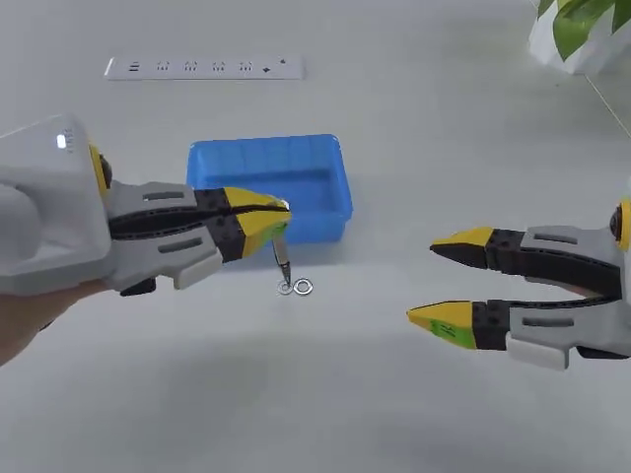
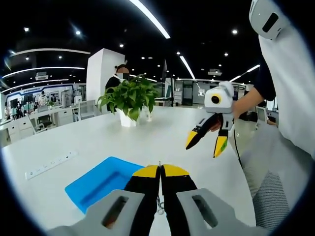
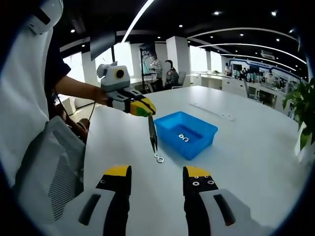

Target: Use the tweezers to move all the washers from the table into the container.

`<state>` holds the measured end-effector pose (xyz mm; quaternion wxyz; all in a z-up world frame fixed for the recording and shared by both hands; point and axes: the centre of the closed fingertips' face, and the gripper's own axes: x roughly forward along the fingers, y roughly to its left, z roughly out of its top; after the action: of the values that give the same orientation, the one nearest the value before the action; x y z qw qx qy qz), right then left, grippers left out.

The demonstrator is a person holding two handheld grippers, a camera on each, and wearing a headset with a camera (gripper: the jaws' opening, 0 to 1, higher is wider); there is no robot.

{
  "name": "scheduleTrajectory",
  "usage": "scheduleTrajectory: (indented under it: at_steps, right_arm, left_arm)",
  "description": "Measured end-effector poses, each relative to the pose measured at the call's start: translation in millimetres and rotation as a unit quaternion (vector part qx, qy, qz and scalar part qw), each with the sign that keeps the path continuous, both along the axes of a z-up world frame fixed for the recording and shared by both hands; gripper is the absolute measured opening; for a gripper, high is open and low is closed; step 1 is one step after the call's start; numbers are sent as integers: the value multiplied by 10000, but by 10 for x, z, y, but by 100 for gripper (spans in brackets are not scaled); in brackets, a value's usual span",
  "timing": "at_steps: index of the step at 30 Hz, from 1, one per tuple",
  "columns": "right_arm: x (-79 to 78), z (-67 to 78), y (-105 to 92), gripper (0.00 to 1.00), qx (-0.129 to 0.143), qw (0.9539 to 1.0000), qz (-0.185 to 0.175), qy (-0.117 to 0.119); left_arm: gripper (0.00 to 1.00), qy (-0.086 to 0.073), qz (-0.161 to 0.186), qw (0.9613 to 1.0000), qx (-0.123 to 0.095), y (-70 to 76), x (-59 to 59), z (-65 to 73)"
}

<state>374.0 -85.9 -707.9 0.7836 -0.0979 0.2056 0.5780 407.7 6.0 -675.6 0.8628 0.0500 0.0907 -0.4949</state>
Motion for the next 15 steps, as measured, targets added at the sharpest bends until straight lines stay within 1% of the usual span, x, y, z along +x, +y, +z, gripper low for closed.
scheduleTrajectory:
  at_steps: [1,7,10,13,15]
  right_arm:
    - [-8,-3,11,43,-1,10000,20,6]
    - [-52,-37,30,44,-60,9999,156,15]
    - [-66,-35,34,44,-45,9998,175,33]
    - [-61,-40,29,44,-41,9999,158,41]
    - [-57,-48,25,44,-46,9999,146,56]
  left_arm:
    - [5,24,-13,10000,-1,-5,3,-15]
    - [5,47,-43,10000,60,-24,1,-92]
    - [5,66,-110,9999,97,-39,-25,-123]
    - [5,16,-125,9997,208,-33,-30,-164]
    - [5,22,-126,9997,209,-30,-32,-172]
